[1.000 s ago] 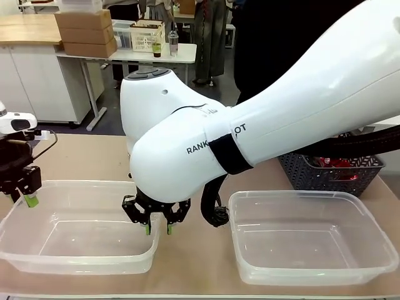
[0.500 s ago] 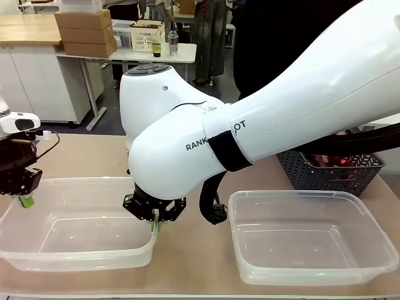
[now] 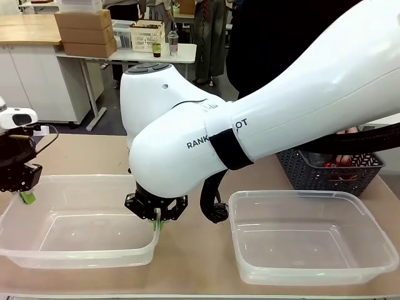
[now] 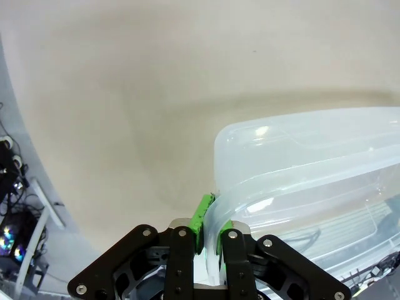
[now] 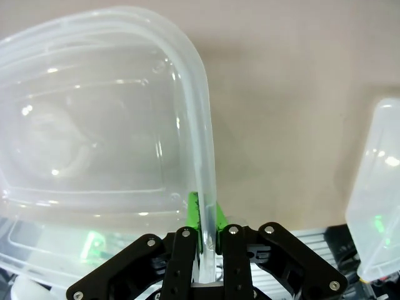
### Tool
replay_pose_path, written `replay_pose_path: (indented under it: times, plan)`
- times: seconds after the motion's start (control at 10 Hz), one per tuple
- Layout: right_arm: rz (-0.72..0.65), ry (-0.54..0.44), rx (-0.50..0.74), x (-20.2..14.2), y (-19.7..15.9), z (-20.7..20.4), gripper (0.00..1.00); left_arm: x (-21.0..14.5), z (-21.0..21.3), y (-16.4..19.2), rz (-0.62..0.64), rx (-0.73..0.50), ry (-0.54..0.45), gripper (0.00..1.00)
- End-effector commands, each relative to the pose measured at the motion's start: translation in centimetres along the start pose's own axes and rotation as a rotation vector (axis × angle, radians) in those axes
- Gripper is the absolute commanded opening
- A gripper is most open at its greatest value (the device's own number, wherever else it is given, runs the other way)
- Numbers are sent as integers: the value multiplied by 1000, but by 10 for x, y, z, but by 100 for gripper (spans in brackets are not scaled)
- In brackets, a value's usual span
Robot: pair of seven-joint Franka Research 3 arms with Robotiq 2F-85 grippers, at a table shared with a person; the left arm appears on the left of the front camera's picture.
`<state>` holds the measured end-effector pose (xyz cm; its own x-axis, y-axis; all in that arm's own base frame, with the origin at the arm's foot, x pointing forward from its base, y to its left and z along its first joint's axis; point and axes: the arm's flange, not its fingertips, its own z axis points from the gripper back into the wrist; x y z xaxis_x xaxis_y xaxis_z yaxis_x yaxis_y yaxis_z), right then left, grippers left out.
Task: Sort the waste into each basket.
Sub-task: Pick up the Organizing box on the left side of the table and lift it.
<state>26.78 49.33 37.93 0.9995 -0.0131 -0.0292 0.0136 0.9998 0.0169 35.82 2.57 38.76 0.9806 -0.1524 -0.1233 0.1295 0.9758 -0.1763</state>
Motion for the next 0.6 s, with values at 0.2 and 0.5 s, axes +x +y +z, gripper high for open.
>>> replay_pose_path:
  times: [0.2,0.5]
  plan:
    - [94,99,-99,-5,-75,85,0,-45,50,-22,111,-77,-117,0]
    - [89,342,-171,-35,-136,116,0,-32,109,-65,52,-77,-241,0]
